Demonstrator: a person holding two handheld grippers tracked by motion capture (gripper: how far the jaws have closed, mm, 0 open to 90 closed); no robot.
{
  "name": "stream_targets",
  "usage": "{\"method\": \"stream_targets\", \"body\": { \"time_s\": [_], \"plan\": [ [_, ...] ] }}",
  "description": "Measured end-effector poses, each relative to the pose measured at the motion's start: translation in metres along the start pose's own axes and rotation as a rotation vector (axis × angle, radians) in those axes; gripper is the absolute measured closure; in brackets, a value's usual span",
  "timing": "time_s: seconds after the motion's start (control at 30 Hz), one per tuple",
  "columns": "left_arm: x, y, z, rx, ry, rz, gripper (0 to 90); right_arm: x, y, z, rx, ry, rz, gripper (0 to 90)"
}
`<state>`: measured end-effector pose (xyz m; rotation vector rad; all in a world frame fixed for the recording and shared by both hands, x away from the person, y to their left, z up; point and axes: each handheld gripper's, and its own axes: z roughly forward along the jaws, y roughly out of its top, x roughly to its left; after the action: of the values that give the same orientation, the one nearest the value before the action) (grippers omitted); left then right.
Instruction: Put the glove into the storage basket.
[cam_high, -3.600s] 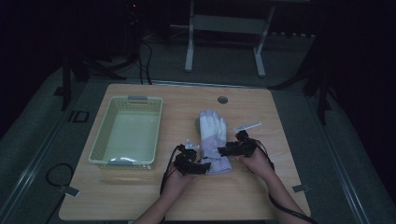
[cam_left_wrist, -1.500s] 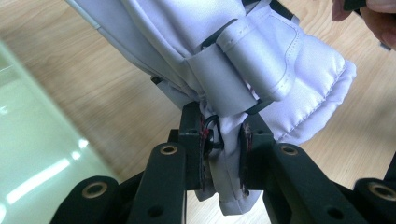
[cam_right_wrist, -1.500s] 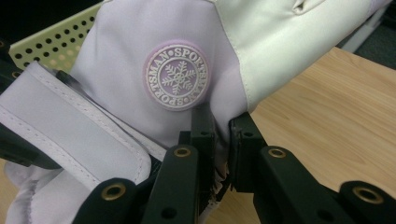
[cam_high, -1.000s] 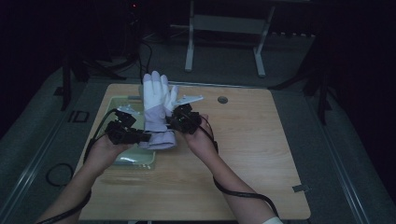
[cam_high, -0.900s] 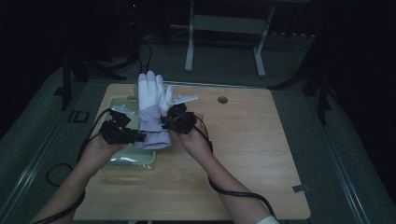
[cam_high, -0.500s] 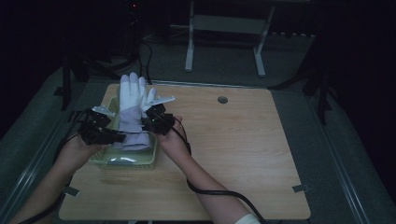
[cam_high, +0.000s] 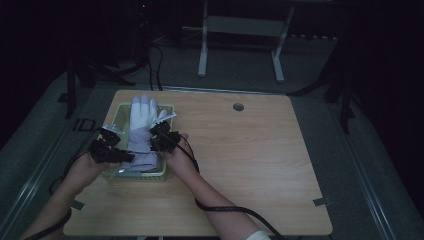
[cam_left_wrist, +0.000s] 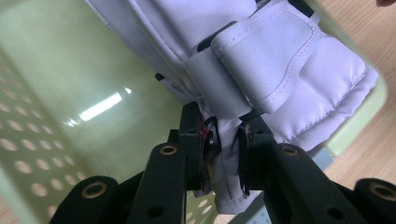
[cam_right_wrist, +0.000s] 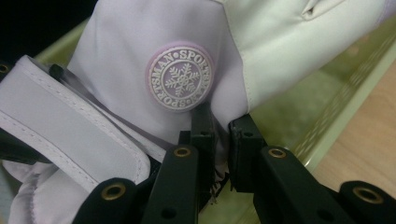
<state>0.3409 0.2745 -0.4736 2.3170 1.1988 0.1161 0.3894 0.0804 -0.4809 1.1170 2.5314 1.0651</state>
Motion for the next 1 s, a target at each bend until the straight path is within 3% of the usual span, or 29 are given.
{"method": "stream_targets", "body": {
  "time_s": [0.17,0.3,0.43,0.63,0.8,0.9,1.0],
  "plan": [
    [0.002,-0.003,0.013,0.027,0.009,0.010,74.7,-0.001,-0.005,0.011,0.061,-0.021,-0.004,82.1],
    [0.005,-0.008,0.020,0.037,0.006,-0.013,74.6,0.000,-0.007,0.018,0.098,-0.024,-0.016,81.4],
    [0.006,-0.009,0.026,0.066,0.010,-0.009,74.2,0.001,-0.008,0.025,0.134,-0.022,-0.022,80.0],
    [0.007,-0.012,0.030,0.079,0.015,-0.006,72.9,0.001,-0.010,0.030,0.156,-0.014,-0.020,77.0],
    [0.012,-0.018,0.031,0.066,0.023,-0.036,67.2,0.002,-0.008,0.029,0.145,-0.007,-0.048,68.1],
    [0.011,-0.019,0.030,0.056,0.049,-0.040,59.2,0.001,-0.005,0.025,0.119,-0.006,-0.067,57.2],
    [0.012,-0.020,0.023,-0.009,0.076,-0.059,47.2,-0.002,-0.001,0.020,0.095,0.001,-0.069,46.3]
  ]
}}
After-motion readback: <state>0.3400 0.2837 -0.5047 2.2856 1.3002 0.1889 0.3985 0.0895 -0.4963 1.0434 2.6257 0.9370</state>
